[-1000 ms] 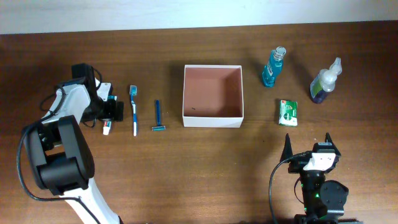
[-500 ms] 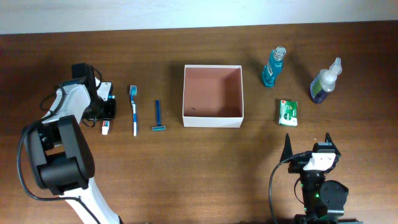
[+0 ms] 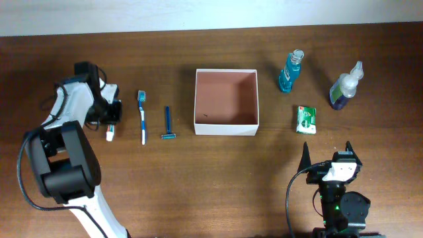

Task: Pack container
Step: 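Lift the toothpaste tube and carry it over the pink box, then lower the tube into the box and open the left gripper, then raise the left gripper and move it over the blue toothbrush, then lower the left gripper and grasp the toothbrush handle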

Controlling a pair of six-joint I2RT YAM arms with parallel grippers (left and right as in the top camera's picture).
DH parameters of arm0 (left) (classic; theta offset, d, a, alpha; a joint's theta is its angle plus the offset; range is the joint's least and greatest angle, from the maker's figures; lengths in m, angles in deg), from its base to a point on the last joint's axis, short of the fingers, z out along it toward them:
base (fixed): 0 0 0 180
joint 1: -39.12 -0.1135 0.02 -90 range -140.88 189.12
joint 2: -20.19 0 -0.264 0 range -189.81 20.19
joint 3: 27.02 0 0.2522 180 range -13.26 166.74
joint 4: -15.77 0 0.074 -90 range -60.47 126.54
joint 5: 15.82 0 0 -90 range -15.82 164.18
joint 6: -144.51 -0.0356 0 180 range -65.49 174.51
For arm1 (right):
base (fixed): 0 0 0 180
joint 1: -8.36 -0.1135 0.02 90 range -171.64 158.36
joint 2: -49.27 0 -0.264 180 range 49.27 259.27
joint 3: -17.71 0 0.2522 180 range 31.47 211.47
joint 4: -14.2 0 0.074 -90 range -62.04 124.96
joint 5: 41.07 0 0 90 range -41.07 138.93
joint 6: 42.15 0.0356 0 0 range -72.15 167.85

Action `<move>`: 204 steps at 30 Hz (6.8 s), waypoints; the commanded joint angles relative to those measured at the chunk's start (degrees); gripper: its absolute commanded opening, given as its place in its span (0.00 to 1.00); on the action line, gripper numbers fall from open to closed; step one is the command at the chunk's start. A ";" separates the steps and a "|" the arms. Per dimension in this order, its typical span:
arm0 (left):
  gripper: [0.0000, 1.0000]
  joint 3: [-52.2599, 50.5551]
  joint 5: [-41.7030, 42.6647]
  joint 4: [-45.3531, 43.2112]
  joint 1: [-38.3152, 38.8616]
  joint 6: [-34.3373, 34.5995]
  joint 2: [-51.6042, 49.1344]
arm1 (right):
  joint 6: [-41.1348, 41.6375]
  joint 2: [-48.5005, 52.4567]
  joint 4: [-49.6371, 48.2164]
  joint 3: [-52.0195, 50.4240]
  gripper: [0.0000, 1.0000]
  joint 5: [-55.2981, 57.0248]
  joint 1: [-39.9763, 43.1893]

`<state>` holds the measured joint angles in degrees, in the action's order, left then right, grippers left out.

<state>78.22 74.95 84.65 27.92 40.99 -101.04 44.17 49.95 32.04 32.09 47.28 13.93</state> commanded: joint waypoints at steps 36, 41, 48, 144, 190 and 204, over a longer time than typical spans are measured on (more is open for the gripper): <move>0.01 32.30 -4.81 18.16 39.74 39.08 -0.39 | -0.39 -0.50 0.20 -0.31 0.98 -0.74 -0.31; 0.01 32.22 -5.07 18.05 40.04 41.18 -2.64 | -0.39 -0.50 0.20 -0.31 0.98 -0.74 -0.31; 0.00 32.20 -4.24 18.12 40.09 41.11 -7.06 | -0.39 -0.50 0.20 -0.31 0.98 -0.74 -0.31; 0.99 72.94 -1.33 41.59 25.55 25.33 -18.01 | -0.39 -0.50 0.20 -0.31 0.98 -0.74 -0.31; 0.99 35.71 1.36 35.34 11.13 19.02 -18.01 | -0.39 -0.50 0.22 -0.31 0.98 -0.72 -0.31; 0.99 33.07 1.36 36.13 11.30 19.06 -18.01 | -0.39 -0.50 0.20 -0.31 0.98 -0.74 -0.31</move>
<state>112.38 76.72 119.75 39.31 59.90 -119.13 44.17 49.95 32.04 32.09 47.28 13.93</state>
